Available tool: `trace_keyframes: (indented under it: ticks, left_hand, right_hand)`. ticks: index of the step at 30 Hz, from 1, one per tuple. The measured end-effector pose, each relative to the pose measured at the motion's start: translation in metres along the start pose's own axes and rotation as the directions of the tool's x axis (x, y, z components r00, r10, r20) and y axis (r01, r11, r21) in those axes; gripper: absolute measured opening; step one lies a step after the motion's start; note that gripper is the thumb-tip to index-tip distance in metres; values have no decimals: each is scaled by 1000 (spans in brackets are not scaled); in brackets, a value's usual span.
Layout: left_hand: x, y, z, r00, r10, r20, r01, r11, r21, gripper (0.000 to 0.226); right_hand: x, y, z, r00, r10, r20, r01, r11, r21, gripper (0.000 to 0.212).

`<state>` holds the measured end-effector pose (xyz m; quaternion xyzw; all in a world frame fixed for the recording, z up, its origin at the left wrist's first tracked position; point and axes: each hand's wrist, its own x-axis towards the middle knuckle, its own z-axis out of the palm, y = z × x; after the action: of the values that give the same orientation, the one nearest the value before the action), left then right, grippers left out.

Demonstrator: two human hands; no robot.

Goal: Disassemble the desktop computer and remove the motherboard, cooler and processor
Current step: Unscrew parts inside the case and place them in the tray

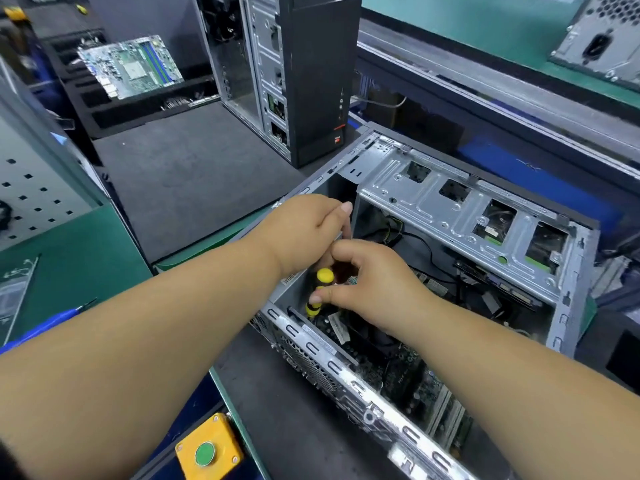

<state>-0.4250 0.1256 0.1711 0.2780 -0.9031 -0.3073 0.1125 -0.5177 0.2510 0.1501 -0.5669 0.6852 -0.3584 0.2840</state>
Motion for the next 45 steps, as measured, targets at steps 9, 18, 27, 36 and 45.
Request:
trace_keyframes:
  ticks: [9, 18, 27, 36, 45]
  left_hand:
    - [1, -1, 1, 1000, -15, -7, 15, 1000, -27, 43]
    - [3, -4, 2, 1000, 4, -3, -4, 1000, -15, 43]
    - [2, -2, 1, 1000, 4, -13, -4, 1000, -13, 42]
    - [2, -5, 2, 1000, 8, -17, -7, 1000, 10, 43]
    - [2, -3, 2, 1000, -12, -24, 12, 1000, 2, 42]
  right_hand:
    - [-8, -7, -8, 990, -86, 116, 105, 981, -165, 28]
    - [-7, -10, -3, 1000, -9, 23, 10, 999, -51, 23]
    - [-5, -7, -6, 999, 25, -24, -24, 999, 42, 28]
    - [-10, -8, -7, 987, -20, 156, 15, 999, 32, 25]
    - [-8, -11, -4, 997, 16, 70, -20, 998, 54, 21]
